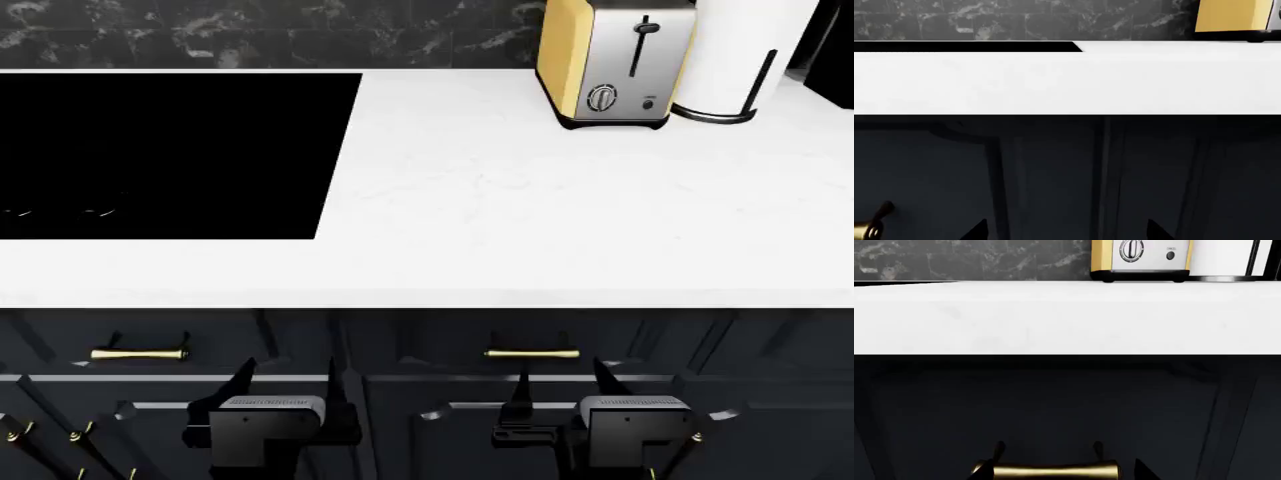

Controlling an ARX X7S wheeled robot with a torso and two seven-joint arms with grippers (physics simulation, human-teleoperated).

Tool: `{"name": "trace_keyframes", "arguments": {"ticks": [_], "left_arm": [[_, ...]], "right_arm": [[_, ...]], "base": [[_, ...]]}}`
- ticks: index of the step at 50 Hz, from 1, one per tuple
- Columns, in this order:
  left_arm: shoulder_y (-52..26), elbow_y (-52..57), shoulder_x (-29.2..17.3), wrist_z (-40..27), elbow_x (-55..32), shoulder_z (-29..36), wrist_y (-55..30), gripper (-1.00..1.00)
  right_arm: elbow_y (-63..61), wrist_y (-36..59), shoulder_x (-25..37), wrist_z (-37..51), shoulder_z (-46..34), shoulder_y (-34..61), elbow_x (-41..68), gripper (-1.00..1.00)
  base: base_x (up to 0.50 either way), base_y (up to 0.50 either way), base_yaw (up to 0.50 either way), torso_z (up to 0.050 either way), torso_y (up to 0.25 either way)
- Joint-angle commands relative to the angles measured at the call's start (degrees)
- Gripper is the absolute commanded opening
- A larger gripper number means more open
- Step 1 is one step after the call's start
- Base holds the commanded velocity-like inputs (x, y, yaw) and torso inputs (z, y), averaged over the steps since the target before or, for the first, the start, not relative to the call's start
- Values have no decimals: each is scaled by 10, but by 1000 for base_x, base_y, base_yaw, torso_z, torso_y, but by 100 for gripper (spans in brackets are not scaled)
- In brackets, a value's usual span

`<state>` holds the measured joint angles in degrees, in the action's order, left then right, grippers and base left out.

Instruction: Move the drinks to the dining counter.

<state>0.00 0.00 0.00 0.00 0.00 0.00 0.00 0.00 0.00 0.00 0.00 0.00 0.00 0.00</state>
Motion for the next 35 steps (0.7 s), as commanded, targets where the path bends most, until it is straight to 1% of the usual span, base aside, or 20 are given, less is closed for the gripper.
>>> {"name": "trace_keyframes", "arguments": {"ticks": [1, 7, 9, 13, 23, 28, 35], "left_arm": [[-1, -1, -9, -15, 0, 14, -3, 100], [-3, 2, -21, -30, -10, 27, -12, 100], [-3, 2, -24, -33, -13, 29, -12, 100], [-4, 2, -28, -39, -18, 34, -14, 100], [-4, 3, -37, -51, -26, 44, -17, 100], [-4, 3, -41, -56, -30, 49, -18, 100], [-4, 0, -46, -61, -34, 54, -15, 100]], "right_arm": [[9, 10, 6, 29, -8, 10, 2, 100], [26, -4, 18, 39, -28, 19, 19, 100], [31, -11, 19, 43, -32, 21, 22, 100], [39, -16, 24, 46, -38, 24, 33, 100], [46, -37, 33, 48, -49, 21, 54, 100], [37, -30, 35, 39, -48, 15, 86, 100], [27, -23, 38, 35, -46, 11, 122, 100]], "base": [[0, 0, 0, 0, 0], [0, 0, 0, 0, 0], [-262, 117, 0, 0, 0], [-435, 269, 0, 0, 0], [-500, 12, 0, 0, 0], [-499, -320, 0, 0, 0], [-418, -459, 0, 0, 0]]}}
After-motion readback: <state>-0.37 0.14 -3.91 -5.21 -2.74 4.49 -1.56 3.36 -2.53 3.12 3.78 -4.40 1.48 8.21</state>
